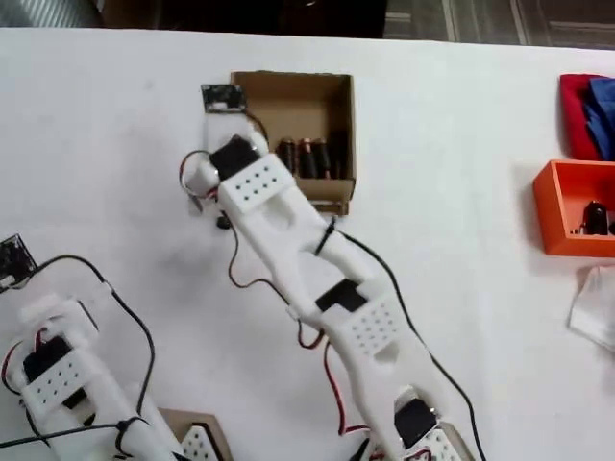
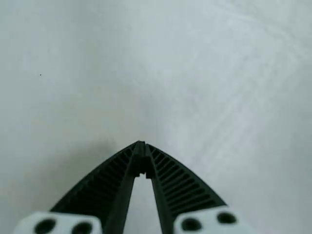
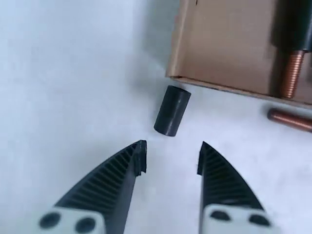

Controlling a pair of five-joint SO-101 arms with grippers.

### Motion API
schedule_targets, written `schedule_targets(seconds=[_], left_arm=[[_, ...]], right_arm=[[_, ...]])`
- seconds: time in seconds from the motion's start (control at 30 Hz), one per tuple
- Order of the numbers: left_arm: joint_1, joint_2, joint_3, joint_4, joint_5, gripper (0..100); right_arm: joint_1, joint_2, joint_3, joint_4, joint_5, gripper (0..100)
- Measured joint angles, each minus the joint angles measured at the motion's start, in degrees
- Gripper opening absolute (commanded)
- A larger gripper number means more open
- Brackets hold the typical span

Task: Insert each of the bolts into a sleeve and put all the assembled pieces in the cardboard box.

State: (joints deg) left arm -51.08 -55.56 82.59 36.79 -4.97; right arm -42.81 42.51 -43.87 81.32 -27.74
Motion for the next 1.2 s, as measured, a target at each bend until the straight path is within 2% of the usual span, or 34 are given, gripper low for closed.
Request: schedule_targets(seconds=[0.43, 0.73, 0.83, 0.93, 1.1, 1.2], left_arm=[[0.0, 0.0, 0.0, 0.0, 0.0, 3], [0.0, 0.0, 0.0, 0.0, 0.0, 3], [0.0, 0.0, 0.0, 0.0, 0.0, 3], [0.0, 0.0, 0.0, 0.0, 0.0, 3], [0.0, 0.0, 0.0, 0.0, 0.0, 3], [0.0, 0.0, 0.0, 0.0, 0.0, 3]], right_arm=[[-0.1, 8.3, 0.0, -10.5, 0.0, 15.1], [0.8, 12.5, -1.8, -11.9, 0.0, 13.5], [1.1, 14.2, -4.7, -9.9, 0.0, 1.9], [1.6, 15.4, -7.9, -6.3, 0.4, 2.0], [1.1, 16.1, -13.5, 0.1, 5.8, 2.2], [1.1, 16.1, -19.6, 7.6, 7.1, 2.2]])
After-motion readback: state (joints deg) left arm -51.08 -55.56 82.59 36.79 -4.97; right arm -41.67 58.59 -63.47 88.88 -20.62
